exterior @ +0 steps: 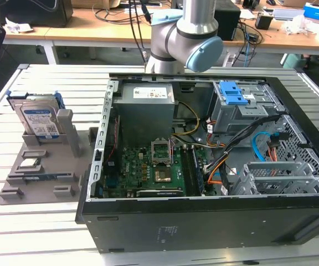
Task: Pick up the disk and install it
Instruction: 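Pick up the disk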
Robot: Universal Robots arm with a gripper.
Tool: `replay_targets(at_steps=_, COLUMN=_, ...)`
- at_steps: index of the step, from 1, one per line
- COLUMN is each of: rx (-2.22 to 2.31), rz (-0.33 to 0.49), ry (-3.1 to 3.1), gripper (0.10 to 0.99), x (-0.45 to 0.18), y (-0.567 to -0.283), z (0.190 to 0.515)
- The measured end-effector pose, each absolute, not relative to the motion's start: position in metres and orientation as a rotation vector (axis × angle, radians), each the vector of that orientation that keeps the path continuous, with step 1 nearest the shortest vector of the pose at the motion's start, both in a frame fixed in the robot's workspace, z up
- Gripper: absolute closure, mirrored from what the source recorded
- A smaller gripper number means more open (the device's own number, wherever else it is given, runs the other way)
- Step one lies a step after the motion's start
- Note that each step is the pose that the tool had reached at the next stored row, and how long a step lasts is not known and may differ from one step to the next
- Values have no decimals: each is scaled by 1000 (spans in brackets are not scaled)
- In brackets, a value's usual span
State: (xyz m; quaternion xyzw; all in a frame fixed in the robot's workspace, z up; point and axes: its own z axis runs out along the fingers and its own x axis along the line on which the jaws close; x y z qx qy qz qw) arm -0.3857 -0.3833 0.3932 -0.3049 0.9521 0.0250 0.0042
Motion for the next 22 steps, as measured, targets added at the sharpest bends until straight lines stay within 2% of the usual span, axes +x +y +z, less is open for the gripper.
replay_targets(at_steps=22, rx=-1343, rz=80, ry=2837, gripper=980, x=-386, y=-383, z=393)
